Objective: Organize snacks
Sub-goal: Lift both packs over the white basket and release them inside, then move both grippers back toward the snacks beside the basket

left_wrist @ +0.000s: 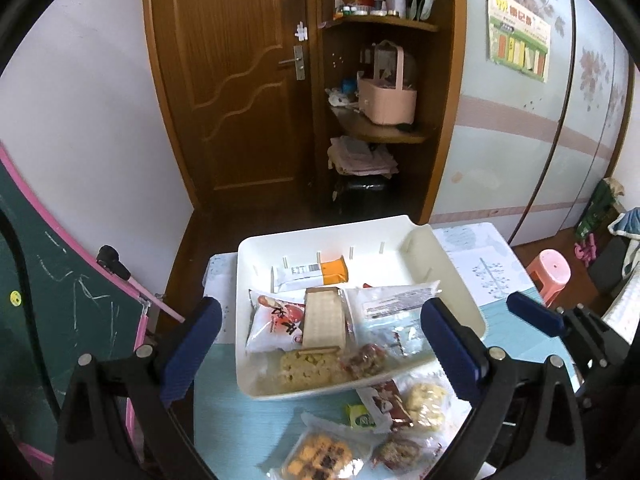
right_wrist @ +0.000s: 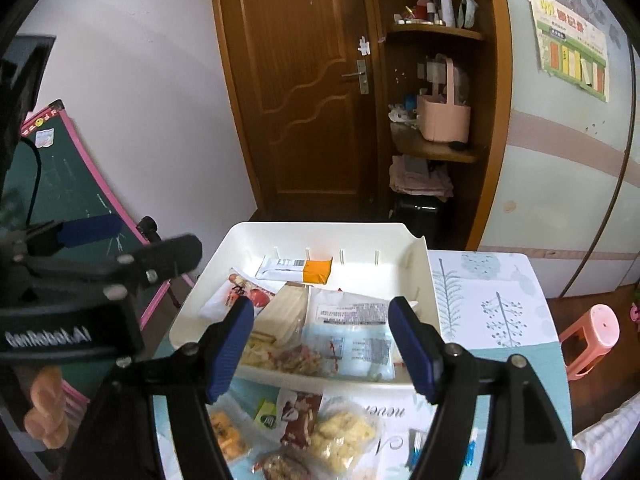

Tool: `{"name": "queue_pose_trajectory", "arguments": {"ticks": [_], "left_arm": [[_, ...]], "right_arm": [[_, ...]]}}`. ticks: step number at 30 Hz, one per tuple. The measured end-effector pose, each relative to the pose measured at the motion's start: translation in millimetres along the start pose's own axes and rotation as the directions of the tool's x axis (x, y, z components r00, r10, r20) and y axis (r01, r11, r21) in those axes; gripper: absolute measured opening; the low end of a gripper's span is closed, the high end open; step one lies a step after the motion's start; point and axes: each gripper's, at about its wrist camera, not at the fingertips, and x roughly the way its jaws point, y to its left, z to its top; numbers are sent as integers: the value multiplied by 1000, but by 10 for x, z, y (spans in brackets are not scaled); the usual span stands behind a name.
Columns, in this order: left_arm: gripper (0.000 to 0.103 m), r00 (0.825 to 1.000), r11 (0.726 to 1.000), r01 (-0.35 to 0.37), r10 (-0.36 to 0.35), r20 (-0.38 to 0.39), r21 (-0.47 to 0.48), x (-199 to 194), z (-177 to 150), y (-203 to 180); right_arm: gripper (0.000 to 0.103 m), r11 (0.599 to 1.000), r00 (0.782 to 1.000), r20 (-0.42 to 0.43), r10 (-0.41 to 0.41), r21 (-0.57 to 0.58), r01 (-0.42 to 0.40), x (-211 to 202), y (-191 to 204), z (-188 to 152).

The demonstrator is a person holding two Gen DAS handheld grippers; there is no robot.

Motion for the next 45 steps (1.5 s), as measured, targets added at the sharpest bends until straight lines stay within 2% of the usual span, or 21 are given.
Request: {"name": "queue_pose_trajectory", "arguments": {"ticks": [5,15,22,26,31,37,41,45], "left_arm": [[99,999,999,42,-42,16,-26,-345,-56,-2],[99,993,997,76,-73,91,-29,-979,-145,-74],[99,988,995,98,-95,120,-24,-1247,-273,-90],[99,988,996,89,-86,128,-13,-1309,-385,-79],[100,991,998,62,-62,118,0,-1252,-545,-46],[100,997,999,40,-40,65,-5,-1018,-741,36],[100,1000,1000,22,-22,7,13,-752,-896,85],[100,996,1000,17,-16,-88,20,-372,-1107,142]], "right_arm": [[70,1000,1000,13,-6,-26,6,-273,87,-60],[70,997,996,88,1,-72,6,-871,201,-113],[70,997,995,101,6,-75,2,-1085,196,-201],[70,997,995,100,2,-76,5,-1123,185,-282],[70,997,997,83,4,-79,3,-1102,145,-400],[70,997,999,40,-13,-76,16,-943,33,-543],[70,999,999,-45,-4,-41,2,-687,-113,-632],[70,1000,994,-113,1,-14,-2,-439,-226,-746]]}}
